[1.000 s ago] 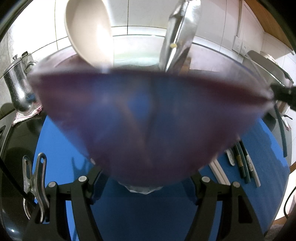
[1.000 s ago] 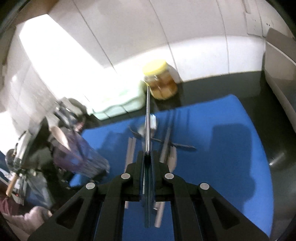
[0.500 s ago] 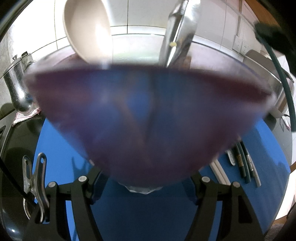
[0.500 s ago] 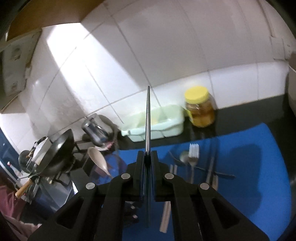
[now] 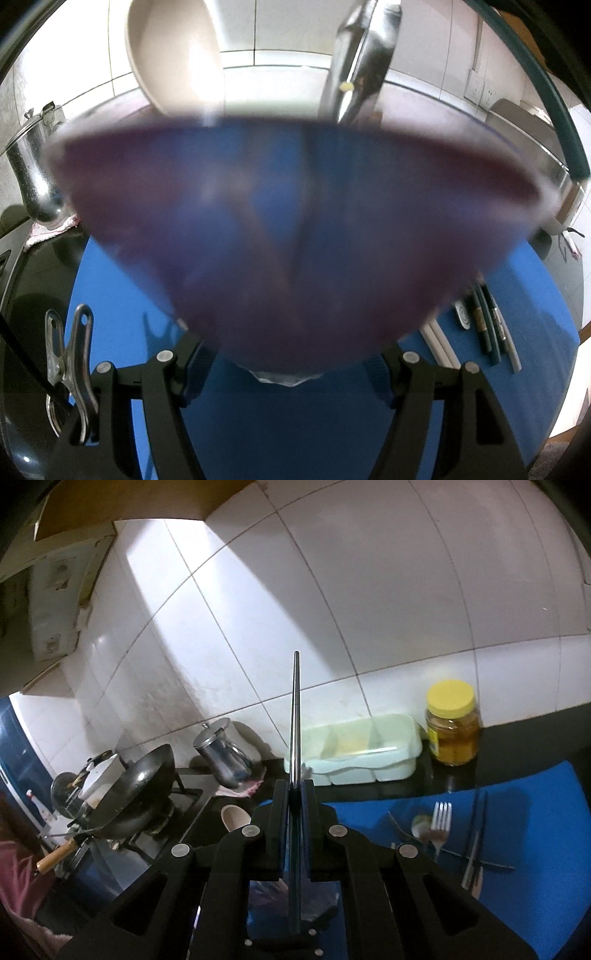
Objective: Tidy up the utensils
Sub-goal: 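Carry the thin utensil to the glass cup, lower it in, open the right tool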
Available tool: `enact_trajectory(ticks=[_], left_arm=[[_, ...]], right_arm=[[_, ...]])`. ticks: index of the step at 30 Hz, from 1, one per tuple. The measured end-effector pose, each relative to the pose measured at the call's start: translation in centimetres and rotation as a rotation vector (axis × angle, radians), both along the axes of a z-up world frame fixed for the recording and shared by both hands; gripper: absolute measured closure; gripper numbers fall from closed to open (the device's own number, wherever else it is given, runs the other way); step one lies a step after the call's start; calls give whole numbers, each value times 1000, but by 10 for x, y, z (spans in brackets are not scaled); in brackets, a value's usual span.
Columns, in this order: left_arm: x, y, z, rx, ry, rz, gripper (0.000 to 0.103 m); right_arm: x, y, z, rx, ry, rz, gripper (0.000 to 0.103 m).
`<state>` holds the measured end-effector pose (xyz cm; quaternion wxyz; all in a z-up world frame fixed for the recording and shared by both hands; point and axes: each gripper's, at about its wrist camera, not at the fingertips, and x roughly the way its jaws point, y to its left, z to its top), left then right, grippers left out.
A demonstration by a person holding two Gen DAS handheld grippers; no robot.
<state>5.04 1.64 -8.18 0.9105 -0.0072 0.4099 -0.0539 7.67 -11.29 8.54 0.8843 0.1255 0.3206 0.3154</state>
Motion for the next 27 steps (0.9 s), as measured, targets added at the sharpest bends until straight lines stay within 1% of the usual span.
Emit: enact_trajectory(ticks=[6, 12, 17, 24, 27], left_arm=[[1, -1, -1, -1, 2, 0, 29], [-1, 1, -1, -3, 3, 0, 29], [0, 1, -1, -3, 3, 0, 29], [0, 1, -1, -2, 4, 0, 29], [0, 1, 0, -2, 4, 0, 29]], right_arm=[[6, 14, -3, 1, -10, 18, 95], [7, 26, -11, -46, -12, 43, 95], [9, 33, -17, -57, -12, 66, 95], [13, 46, -21, -103, -48, 82, 95], [14, 47, -27, -112, -40, 94, 95]])
